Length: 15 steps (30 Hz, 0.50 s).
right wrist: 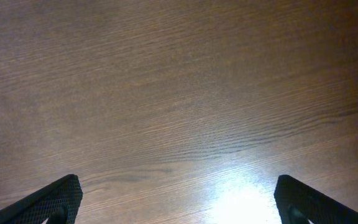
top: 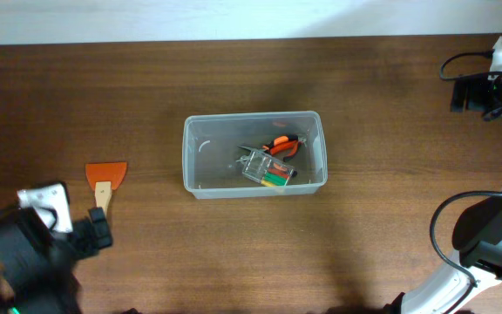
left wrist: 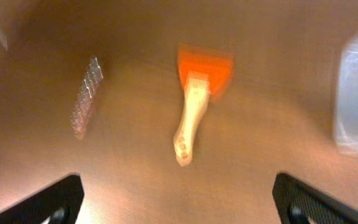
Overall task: Pack container
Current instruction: 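Move the left gripper over the orange scraper's wooden handle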
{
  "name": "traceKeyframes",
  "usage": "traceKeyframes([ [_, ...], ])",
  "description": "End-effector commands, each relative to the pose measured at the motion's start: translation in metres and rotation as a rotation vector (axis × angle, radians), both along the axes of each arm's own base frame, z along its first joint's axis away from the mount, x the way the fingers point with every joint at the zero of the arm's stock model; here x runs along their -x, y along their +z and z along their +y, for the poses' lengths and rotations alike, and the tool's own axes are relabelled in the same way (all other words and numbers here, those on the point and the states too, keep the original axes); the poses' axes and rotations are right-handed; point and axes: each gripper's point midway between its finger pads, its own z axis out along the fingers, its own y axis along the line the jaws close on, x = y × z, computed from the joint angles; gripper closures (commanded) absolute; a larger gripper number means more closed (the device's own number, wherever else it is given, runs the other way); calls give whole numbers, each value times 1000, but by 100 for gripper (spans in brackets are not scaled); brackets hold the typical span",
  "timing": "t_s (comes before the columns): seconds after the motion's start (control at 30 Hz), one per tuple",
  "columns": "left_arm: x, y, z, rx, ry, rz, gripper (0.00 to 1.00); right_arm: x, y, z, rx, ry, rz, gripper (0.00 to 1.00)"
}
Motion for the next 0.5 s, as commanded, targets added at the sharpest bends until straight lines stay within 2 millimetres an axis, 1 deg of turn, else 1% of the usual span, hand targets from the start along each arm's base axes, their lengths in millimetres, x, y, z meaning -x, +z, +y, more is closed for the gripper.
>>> traceKeyframes([
  [0.0,-26,3,-1,171,-45,105,1,-1,-3,2,-6,9,4,1],
  [0.03,-34,0,-3,229,-59,144,1,-1,-3,2,-6,9,4,2],
  [0.1,-47,-11,1,289,-59,222,1,-1,-3,2,-6,9,4,1],
  [0.17,-58,-29,8,327,-53,288,1,-1,-3,2,-6,9,4,2],
  [0.23,-68,-54,9,388,-54,352,1,-1,-3,2,-6,9,4,1],
  [0.3,-71,-73,8,439,-53,412,1,-1,-3,2,-6,9,4,1],
  [0.37,-71,-91,13,432,-87,478,1,-1,-3,2,-6,9,4,1],
  [0.4,-70,-99,18,409,-98,512,1,-1,-3,2,-6,9,4,1],
  [0.47,-65,-112,37,322,-53,586,1,-1,-3,2,-6,9,4,1],
])
